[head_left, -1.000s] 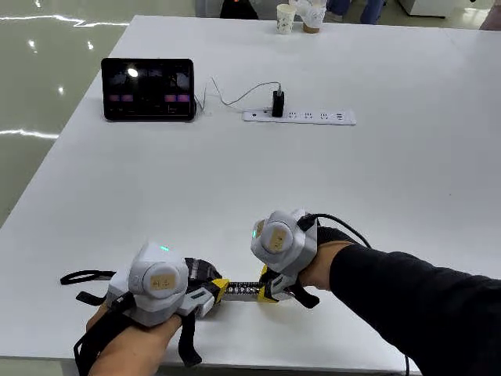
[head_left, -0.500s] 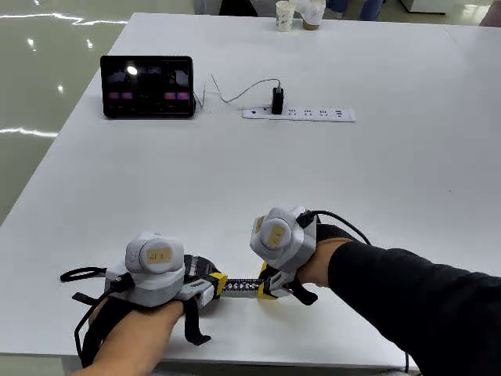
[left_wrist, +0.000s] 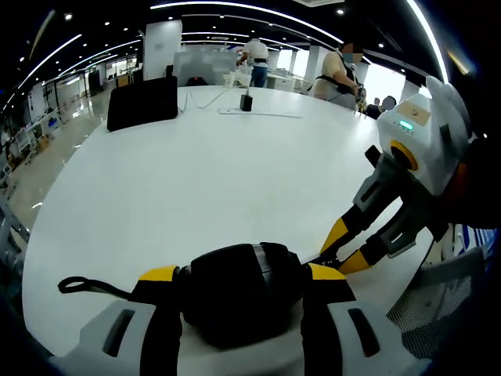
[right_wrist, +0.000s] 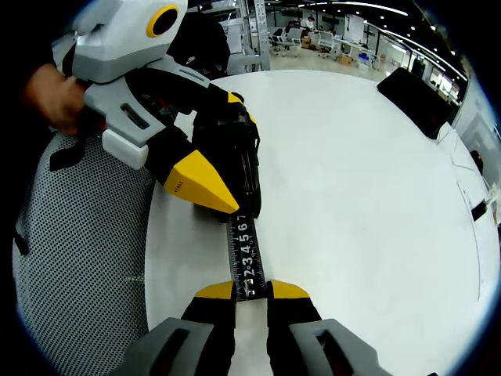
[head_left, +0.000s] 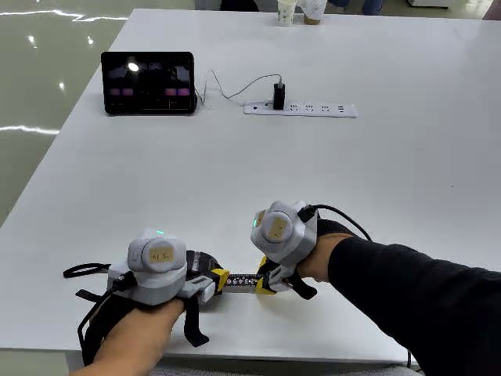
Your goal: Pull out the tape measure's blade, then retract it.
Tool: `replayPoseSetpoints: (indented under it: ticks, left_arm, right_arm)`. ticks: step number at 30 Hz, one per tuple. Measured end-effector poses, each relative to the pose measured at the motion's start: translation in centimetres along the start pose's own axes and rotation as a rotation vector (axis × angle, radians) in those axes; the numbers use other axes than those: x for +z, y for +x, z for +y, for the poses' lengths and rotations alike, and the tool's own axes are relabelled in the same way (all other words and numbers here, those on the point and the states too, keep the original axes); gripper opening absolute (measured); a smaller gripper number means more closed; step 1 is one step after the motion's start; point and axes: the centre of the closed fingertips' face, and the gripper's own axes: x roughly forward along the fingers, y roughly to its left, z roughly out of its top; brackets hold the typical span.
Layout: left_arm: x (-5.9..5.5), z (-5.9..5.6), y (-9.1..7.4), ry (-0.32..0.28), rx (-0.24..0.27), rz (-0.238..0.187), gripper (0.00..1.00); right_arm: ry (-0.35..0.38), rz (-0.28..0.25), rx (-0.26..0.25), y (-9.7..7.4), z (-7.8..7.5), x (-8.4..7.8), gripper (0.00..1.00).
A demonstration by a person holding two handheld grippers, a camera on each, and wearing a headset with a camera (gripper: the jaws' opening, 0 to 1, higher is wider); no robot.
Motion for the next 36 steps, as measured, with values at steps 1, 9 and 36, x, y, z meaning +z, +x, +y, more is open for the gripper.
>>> replayPoseSetpoints:
  ticks: [1,9,36]
  left_arm:
    - [0.0,0.0,0.0,-0.001,-0.001,0.000,0.56]
    - [0.0,0.0,0.0,-0.004,-0.004,-0.002,0.56]
    - [0.0,0.0,-0.1,-0.004,-0.012,-0.009,0.56]
  right_arm:
    - [-0.001,-0.002,0.000,0.0,0.0,0.0,0.11]
    - [-0.005,-0.011,-0.002,0.3,0.1,0.5,0.11]
    - [-0.032,-0.054,0.004,1.0,0.4,2.1,0.12]
